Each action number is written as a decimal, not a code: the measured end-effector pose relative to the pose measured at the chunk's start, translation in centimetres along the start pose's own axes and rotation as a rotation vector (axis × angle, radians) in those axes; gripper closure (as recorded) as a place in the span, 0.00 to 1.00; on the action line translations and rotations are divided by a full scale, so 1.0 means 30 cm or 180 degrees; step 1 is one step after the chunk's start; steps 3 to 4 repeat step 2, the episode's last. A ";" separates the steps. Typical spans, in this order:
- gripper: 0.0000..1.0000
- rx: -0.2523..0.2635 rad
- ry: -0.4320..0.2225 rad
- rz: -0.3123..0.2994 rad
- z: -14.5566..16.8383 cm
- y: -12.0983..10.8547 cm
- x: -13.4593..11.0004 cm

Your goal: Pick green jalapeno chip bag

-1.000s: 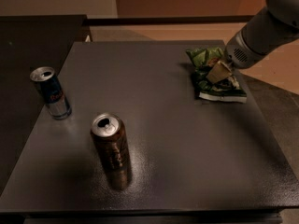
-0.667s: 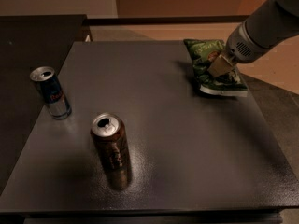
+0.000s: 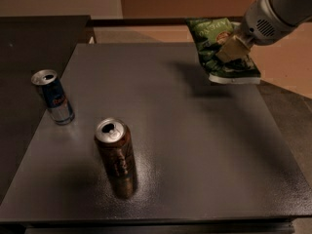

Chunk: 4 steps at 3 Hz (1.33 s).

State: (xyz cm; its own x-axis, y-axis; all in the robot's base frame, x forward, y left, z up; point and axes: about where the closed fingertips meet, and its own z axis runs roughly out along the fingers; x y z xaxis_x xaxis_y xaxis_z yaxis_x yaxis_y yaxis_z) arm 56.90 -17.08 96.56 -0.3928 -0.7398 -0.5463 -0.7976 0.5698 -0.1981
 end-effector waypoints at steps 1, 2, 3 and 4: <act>1.00 0.0061 -0.0085 -0.0160 -0.080 0.005 -0.050; 1.00 0.0061 -0.0085 -0.0161 -0.080 0.005 -0.050; 1.00 0.0061 -0.0085 -0.0161 -0.080 0.005 -0.050; 1.00 0.0061 -0.0085 -0.0161 -0.080 0.005 -0.050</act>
Offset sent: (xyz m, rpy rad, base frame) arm -0.0052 0.0026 0.0222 -0.0075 -0.0381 0.0289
